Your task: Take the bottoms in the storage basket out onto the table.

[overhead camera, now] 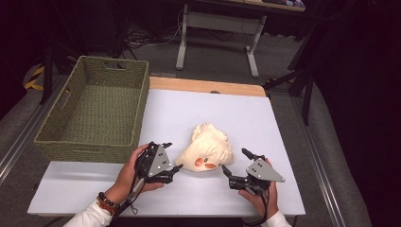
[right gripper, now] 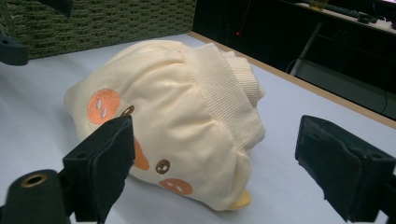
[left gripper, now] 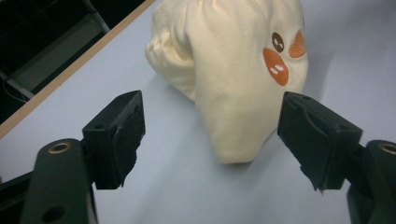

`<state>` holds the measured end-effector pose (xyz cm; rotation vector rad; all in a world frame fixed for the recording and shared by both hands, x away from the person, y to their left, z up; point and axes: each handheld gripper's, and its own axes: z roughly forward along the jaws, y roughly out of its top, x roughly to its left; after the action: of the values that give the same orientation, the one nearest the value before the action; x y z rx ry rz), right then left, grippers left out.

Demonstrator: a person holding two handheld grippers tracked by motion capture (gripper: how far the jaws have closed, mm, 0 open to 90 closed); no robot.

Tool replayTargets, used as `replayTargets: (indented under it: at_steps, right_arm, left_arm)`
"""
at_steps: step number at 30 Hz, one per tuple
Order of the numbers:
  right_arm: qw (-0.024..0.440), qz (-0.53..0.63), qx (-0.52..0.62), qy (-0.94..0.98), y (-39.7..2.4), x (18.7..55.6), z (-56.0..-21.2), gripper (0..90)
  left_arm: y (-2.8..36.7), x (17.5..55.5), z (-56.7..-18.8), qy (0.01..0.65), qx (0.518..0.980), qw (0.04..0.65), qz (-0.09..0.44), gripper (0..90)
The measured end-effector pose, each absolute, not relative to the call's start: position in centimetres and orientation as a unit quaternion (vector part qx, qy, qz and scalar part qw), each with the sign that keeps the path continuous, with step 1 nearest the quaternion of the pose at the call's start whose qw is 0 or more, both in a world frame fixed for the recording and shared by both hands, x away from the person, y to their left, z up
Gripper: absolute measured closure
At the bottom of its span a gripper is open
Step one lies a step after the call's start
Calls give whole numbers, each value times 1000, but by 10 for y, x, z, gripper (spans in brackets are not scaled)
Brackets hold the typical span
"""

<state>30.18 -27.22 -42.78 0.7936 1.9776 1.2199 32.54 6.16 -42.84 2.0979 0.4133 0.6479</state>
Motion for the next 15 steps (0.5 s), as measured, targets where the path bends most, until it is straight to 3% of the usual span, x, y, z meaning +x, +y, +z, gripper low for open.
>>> replayTargets:
  at_steps: [11, 14, 15]
  right_arm:
    - [320, 463, 316, 764, -275, 309, -432, 104]
    - [298, 459, 321, 772, -276, 314, -434, 169]
    - [291, 457, 322, 776, -277, 317, -435, 154]
  left_arm:
    - [69, 325, -440, 173, 848, 436, 246, 116]
    - [64, 327, -441, 170, 849, 436, 245, 107]
    - [63, 327, -442, 170, 851, 433, 244, 107]
